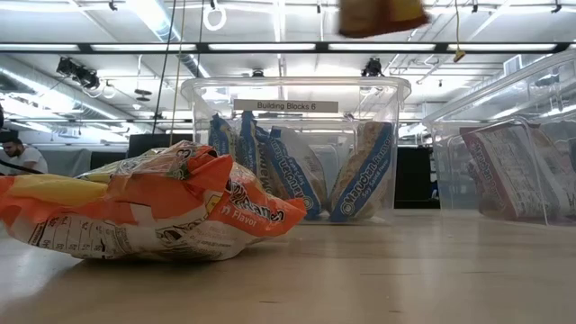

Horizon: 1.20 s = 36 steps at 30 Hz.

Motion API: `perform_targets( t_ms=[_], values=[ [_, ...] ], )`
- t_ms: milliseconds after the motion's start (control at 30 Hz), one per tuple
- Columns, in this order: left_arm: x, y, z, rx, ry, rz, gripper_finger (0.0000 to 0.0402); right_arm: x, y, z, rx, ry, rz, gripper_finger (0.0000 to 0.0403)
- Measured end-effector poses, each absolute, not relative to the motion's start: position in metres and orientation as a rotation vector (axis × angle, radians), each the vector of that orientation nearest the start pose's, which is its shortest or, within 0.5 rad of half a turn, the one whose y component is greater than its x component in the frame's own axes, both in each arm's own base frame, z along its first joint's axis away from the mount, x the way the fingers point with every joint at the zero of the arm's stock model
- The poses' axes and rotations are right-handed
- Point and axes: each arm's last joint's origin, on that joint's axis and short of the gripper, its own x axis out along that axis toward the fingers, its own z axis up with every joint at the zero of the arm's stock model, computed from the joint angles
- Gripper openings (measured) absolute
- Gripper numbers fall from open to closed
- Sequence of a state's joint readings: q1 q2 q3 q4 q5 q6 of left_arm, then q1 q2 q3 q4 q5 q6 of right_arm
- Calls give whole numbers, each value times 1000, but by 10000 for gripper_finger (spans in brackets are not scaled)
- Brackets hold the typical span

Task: Sort Maruchan noodles
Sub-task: Put the red noodle pack into the bottom right transparent bin

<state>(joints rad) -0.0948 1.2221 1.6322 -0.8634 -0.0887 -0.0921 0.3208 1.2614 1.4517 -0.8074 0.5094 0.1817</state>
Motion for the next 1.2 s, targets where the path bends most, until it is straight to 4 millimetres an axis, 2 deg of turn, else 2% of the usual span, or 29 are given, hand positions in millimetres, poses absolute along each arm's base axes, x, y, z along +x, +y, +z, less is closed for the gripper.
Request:
perform_targets(
  t_ms=[100,200,333,433,633,833,1100,1200],
  values=[
    [193,-19,468,-141,422,31,218,197,60,412,-79,621,-196,5],
    [180,-22,468,-197,374,58,213,160,53,409,-52,719,-151,5],
    [183,-27,454,-235,345,145,205,127,45,390,-15,820,-96,5],
    [192,-30,445,-261,301,189,204,113,42,372,-8,849,-15,5],
    [213,-33,437,-322,188,235,204,112,42,325,-63,893,30,6],
    [227,-34,435,-393,116,285,204,117,45,276,-96,1056,17,7],
    [250,-38,429,-401,92,301,203,136,48,251,-152,947,-5,13],
    [256,-40,424,-399,110,308,203,141,48,249,-157,942,-43,23]
  ],
)
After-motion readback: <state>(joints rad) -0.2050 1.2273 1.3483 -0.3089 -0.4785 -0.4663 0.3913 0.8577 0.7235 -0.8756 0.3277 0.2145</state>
